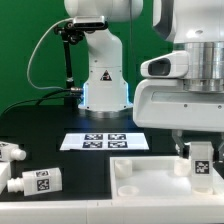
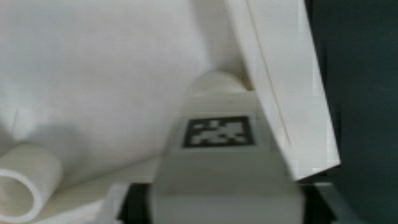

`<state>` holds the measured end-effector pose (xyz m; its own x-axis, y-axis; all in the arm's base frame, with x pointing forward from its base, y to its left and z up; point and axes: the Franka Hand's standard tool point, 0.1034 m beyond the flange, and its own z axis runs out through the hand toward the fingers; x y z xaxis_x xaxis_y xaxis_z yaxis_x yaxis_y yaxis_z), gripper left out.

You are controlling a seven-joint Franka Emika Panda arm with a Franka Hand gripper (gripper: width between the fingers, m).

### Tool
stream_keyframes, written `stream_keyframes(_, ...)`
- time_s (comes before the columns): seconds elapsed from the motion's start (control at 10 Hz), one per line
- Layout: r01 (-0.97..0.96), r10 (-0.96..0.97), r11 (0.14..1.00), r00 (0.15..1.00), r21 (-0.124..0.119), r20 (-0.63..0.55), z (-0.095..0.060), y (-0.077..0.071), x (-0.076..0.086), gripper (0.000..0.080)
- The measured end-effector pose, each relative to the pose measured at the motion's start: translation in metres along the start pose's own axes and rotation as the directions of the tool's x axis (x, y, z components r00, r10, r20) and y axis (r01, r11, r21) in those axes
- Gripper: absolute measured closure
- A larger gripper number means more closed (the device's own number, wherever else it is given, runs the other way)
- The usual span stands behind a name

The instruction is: Assemble one leg

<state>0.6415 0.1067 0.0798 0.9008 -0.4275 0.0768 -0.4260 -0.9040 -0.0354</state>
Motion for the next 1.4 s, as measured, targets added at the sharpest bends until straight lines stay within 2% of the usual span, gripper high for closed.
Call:
stream_keyframes(0.2, -0.171, 0.171, 0.985, 0.985, -0.001, 0.001, 0.0013, -0.0016, -0.0011, 0.0513)
stream_keyframes(0.4, -0.41, 0.41, 0.912, 0.912, -0.016, -0.002, 0.0013, -0.004, -0.0028, 0.0513)
stream_keyframes(0.5, -0.554, 0.554, 0.832, 0.832, -0.006, 0.014, 0.0013, -0.0024, -0.0016, 0.0513)
stream_keyframes(0.6, -0.706, 0.705, 0.708, 0.708, 0.01, 0.043, 0.0025, 0.0, -0.0005, 0.0513)
stream_keyframes(0.7, -0.84, 0.839, 0.542, 0.542, 0.024, 0.05, 0.0033, -0.0038, -0.0038, 0.0512)
stream_keyframes(0.8, -0.938, 0.937, 0.342, 0.345, 0.049, 0.064, 0.0025, -0.0097, -0.0065, 0.0512)
stream_keyframes(0.9, -0.96, 0.958, 0.274, 0.278, 0.059, 0.067, 0.0024, -0.0089, -0.0069, 0.0512)
stream_keyframes(1.1, -0.947, 0.945, 0.317, 0.32, 0.06, 0.063, 0.0031, -0.0083, -0.0069, 0.0508)
stream_keyframes(1.2, -0.946, 0.945, 0.319, 0.322, 0.06, 0.063, 0.0036, -0.0082, -0.0072, 0.029)
stream_keyframes(1.3, -0.871, 0.871, 0.486, 0.489, 0.07, 0.045, 0.0036, -0.007, -0.0063, 0.029)
stream_keyframes(1.4, -0.745, 0.747, 0.661, 0.665, 0.088, 0.023, 0.0034, -0.0077, -0.0044, 0.0175)
